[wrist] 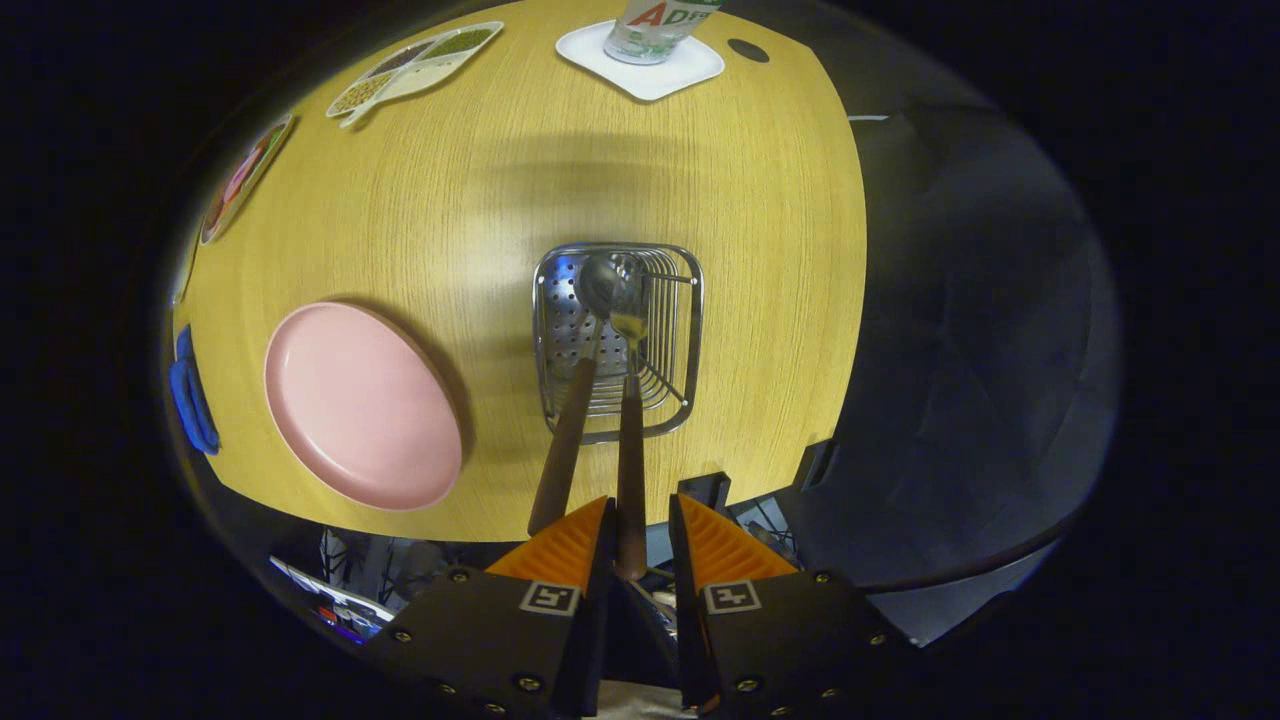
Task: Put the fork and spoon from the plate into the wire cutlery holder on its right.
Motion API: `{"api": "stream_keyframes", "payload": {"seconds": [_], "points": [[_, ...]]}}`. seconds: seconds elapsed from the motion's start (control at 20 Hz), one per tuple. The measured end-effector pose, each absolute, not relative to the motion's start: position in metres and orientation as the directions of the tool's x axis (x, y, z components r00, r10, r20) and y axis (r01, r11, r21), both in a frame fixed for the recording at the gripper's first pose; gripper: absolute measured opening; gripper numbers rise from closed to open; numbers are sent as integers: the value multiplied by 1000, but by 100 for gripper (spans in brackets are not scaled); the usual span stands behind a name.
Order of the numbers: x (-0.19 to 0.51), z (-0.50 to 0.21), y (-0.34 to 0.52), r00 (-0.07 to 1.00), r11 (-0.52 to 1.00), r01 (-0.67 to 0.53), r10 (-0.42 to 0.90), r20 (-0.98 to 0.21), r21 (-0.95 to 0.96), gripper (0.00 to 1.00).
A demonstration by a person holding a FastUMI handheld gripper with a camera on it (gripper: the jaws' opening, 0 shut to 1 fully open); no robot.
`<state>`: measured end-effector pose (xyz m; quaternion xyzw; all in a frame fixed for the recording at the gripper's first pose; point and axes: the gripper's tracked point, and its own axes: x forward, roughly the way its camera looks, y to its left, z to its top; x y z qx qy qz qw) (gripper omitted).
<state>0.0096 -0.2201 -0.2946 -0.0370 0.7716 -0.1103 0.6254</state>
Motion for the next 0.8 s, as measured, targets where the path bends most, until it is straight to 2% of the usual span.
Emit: {"api": "stream_keyframes", "payload": {"seconds": [0.15,0.25,0.4,0.65,0.8], "points": [[9,-286,-216,-184,973,105,-184,-965,-205,31],[10,-277,-212,-140,971,145,-172,-975,-192,37],[13,-260,-211,-78,968,156,-187,-979,-197,37],[28,-220,-193,129,962,231,-179,-975,-146,37],[46,-183,-181,292,958,272,-177,-940,-96,37]]}}
